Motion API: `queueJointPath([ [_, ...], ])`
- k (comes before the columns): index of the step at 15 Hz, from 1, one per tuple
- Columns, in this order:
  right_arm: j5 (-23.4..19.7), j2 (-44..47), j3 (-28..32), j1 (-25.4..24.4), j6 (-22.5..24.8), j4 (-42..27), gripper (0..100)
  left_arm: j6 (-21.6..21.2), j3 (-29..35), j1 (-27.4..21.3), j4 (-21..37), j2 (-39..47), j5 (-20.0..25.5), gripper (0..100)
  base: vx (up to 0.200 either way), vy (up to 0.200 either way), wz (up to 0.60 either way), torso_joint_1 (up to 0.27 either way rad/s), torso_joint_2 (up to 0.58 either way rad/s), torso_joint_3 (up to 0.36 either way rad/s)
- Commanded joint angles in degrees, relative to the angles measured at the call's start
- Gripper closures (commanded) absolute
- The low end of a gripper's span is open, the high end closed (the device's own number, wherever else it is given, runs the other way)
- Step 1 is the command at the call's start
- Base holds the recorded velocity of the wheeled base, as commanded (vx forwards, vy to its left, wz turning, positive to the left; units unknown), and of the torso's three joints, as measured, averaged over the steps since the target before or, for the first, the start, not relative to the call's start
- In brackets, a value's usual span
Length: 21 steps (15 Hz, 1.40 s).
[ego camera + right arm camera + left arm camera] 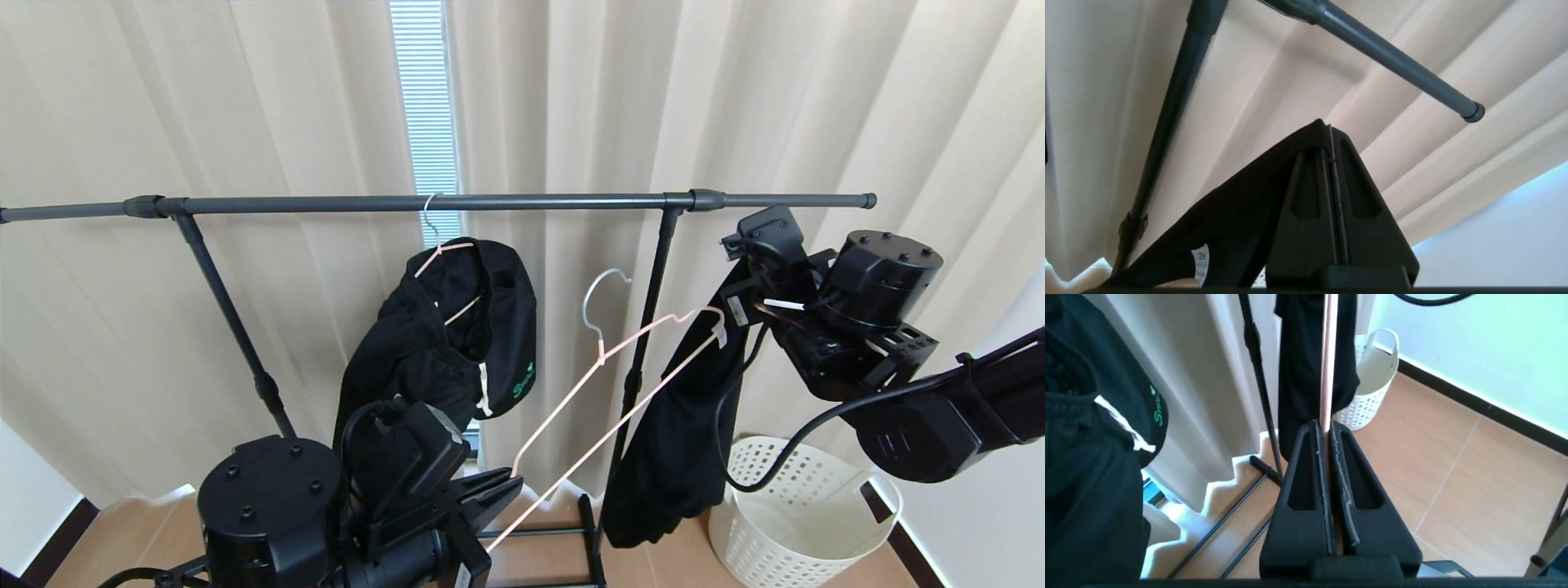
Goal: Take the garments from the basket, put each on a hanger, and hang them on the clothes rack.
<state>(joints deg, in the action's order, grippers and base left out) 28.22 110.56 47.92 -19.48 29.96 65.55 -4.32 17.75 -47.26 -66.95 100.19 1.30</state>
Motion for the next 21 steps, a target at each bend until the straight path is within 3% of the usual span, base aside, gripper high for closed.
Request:
queueJointPath([
  [1, 0.0, 1.1, 0.5, 0.0, 0.0, 0.0, 100, -0.1, 0.0, 0.0, 0.0, 0.7, -0.1, 100, 0.000, 0.000, 0.00, 0.000, 0.00, 0.000],
  [4, 0.1, 1.4, -1.1, -0.5, 1.4, 4.1, 100, 0.1, 0.3, 0.2, -1.4, 1.2, -0.1, 100, 0.000, 0.000, 0.00, 0.000, 0.00, 0.000],
  [9, 0.2, 2.4, -1.3, -1.6, 1.5, 4.5, 100, 1.3, -0.5, 0.0, -5.6, 3.9, 0.0, 100, 0.000, 0.000, 0.00, 0.000, 0.00, 0.000],
  [15, 0.3, 1.3, -3.3, -3.5, 1.5, 4.5, 100, 1.3, -0.3, 0.0, -6.0, 4.4, -0.3, 100, 0.000, 0.000, 0.00, 0.000, 0.00, 0.000],
  [21, 0.3, 0.9, -6.2, -5.2, 3.5, 9.5, 100, 1.3, -0.5, 0.2, -7.5, 4.2, -0.7, 100, 0.000, 0.000, 0.00, 0.000, 0.00, 0.000],
])
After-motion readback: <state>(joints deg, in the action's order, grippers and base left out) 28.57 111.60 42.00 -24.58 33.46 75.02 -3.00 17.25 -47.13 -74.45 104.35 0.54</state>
